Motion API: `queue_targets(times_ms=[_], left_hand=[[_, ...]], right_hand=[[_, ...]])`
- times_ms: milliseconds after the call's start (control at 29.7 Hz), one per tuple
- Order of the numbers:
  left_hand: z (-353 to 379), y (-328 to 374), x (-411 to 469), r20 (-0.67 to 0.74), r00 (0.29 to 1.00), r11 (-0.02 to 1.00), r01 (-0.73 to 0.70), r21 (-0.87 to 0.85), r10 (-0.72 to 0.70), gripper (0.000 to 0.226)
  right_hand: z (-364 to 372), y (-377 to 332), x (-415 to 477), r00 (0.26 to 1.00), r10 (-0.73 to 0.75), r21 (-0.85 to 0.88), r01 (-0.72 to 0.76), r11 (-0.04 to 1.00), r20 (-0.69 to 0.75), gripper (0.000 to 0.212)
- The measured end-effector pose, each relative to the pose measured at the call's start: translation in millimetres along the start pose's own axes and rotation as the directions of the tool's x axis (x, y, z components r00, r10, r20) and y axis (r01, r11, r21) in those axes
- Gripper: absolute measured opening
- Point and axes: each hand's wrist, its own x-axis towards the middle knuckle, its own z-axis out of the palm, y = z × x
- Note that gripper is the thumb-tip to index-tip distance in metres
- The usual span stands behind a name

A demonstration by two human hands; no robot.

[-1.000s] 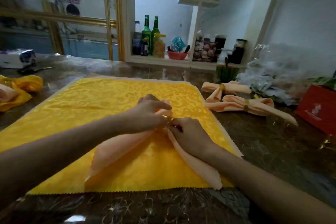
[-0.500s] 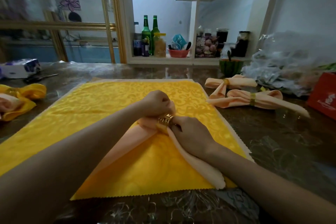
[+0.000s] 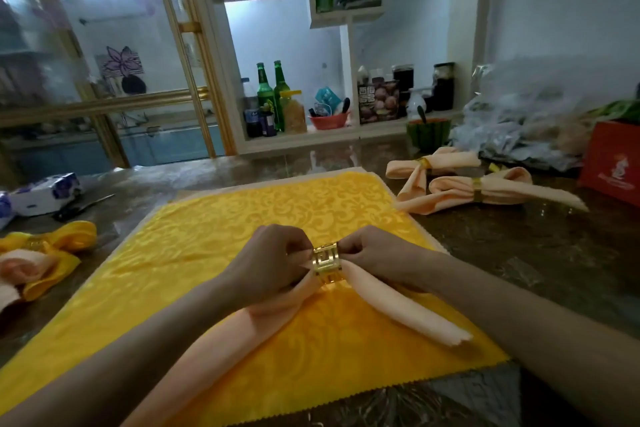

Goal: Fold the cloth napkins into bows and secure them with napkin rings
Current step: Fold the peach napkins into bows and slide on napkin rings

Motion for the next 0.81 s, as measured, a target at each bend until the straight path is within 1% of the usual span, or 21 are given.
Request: queue_targets(times_ms=[67, 135, 202, 270, 303, 371, 404, 438, 506, 573, 674, 741, 809], left_hand=[[0.5, 3.6, 1.4, 0.001, 1.000, 1.000, 0.007, 0.012, -0.007, 0.019], [-0.6, 6.5, 4.7, 0.058, 0.998, 0.999, 0.031, -0.020, -0.029, 0.028], [-3.8, 10.5, 6.4, 0.174, 0.985, 0.998, 0.002, 0.067, -0.014, 0.027], [-12.1, 16.3, 8.0, 0.316, 0.949, 0.985, -0.063, 0.160, 0.010, 0.034], [-16.0, 19.4, 8.7, 0.376, 0.926, 0.984, -0.083, 0.159, 0.017, 0.039], [-20.0, 24.2, 7.7, 0.453, 0.891, 0.995, -0.073, 0.062, 0.037, 0.046], [-19.0, 26.1, 6.2, 0.458, 0.887, 0.997, -0.069, 0.017, 0.053, 0.047], [-15.6, 27.4, 4.7, 0.441, 0.895, 0.996, -0.083, 0.009, 0.071, 0.048], [-4.7, 23.6, 5.0, 0.338, 0.936, 0.989, -0.131, 0.074, 0.099, 0.046], [2.0, 20.0, 6.8, 0.232, 0.964, 0.985, -0.151, 0.085, 0.128, 0.044], [-1.8, 22.9, 8.6, 0.198, 0.970, 0.989, -0.146, 0.022, 0.139, 0.048], [-6.9, 26.9, 8.9, 0.193, 0.971, 0.989, -0.144, 0.012, 0.139, 0.048], [-9.8, 30.1, 6.7, 0.181, 0.973, 0.989, -0.149, 0.020, 0.143, 0.049]], right_hand=[[0.0, 1.5, -2.2, 0.998, -0.069, -0.040, 0.069, 0.997, 0.000, 0.019], [2.2, 3.0, -2.8, 0.992, -0.126, -0.065, 0.125, 0.990, -0.019, 0.017], [4.7, 4.3, -5.1, 0.989, -0.144, -0.031, 0.143, 0.989, -0.039, 0.020], [4.9, 5.8, -4.9, 0.984, -0.173, -0.017, 0.172, 0.985, -0.043, 0.020], [4.3, 8.3, -3.8, 0.983, -0.179, -0.018, 0.179, 0.984, -0.046, 0.019], [3.5, 13.0, -2.1, 0.982, -0.177, -0.008, 0.177, 0.984, -0.065, 0.020], [3.4, 14.6, -0.7, 0.983, -0.172, 0.001, 0.172, 0.985, -0.072, 0.022], [4.0, 16.2, 0.2, 0.983, -0.171, 0.014, 0.172, 0.985, -0.074, 0.023], [5.2, 17.7, 0.4, 0.981, -0.175, 0.033, 0.178, 0.983, -0.081, 0.024], [4.9, 17.7, -0.6, 0.975, -0.186, 0.035, 0.192, 0.981, -0.121, 0.021], [1.6, 15.1, -5.0, 0.965, -0.181, 0.137, 0.209, 0.968, -0.189, 0.018], [-3.8, 13.4, -7.3, 0.968, -0.160, 0.202, 0.199, 0.959, -0.192, 0.017], [-9.2, 11.8, -9.3, 0.974, -0.150, 0.196, 0.182, 0.964, -0.171, 0.018]])
